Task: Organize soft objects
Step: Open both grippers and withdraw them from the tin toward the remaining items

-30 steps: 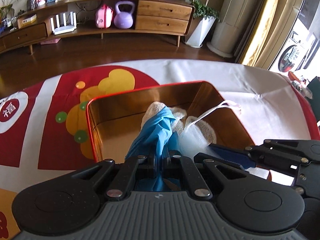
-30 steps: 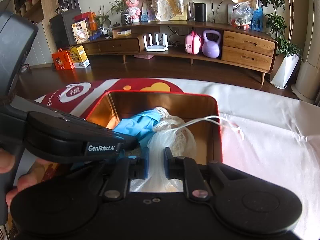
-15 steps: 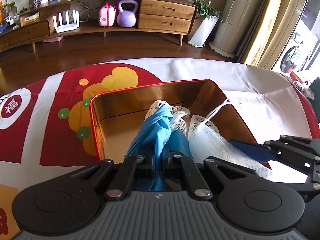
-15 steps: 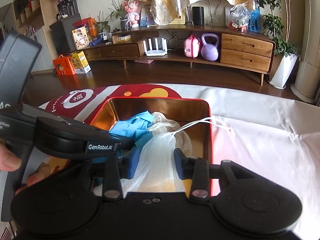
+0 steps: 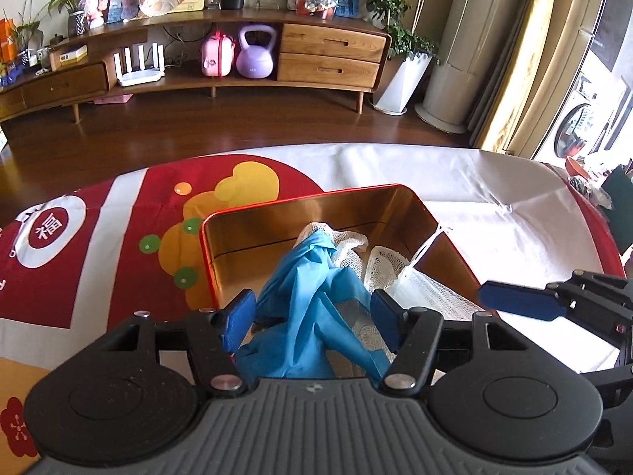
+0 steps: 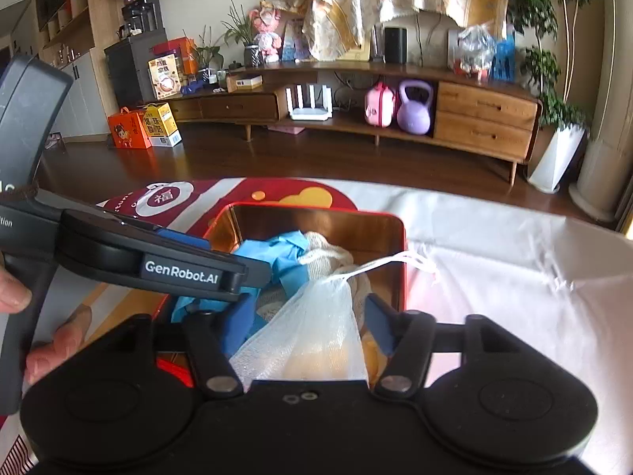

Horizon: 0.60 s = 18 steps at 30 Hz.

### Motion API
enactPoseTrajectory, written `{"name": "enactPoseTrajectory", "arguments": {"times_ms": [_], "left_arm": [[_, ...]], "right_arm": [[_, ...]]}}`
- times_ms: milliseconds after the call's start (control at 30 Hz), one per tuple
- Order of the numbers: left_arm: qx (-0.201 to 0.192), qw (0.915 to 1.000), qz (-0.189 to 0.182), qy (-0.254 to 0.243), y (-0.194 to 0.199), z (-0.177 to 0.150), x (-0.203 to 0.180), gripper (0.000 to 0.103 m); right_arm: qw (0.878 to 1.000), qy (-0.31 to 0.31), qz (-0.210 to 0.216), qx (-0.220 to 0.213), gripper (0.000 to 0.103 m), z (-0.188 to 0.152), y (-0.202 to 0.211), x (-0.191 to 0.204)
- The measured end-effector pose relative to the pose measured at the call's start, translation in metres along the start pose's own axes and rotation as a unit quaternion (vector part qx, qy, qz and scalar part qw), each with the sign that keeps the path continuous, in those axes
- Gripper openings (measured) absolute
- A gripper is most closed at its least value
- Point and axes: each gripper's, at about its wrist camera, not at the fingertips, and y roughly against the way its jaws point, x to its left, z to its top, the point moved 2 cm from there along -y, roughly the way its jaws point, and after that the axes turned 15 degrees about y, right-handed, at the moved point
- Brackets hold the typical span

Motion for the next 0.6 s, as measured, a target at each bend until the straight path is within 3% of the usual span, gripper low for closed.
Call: {"name": "enactPoseTrajectory", "arguments": {"times_ms": [167, 600], "left_arm": [[-0.012, 0.9999, 0.003, -0.005, 0.017, 0.002, 0.001, 0.065], [-0.039, 0.999, -0.017, -0.013, 0.086, -0.012, -0.002, 0.081]], "right_arm": [[1.0, 0.012, -0.008, -0.012, 0.079, 0.004, 0.015, 0.004], [0.999, -0.019, -0.005, -0.036, 0.1, 0.002, 0.079, 0.013]]}}
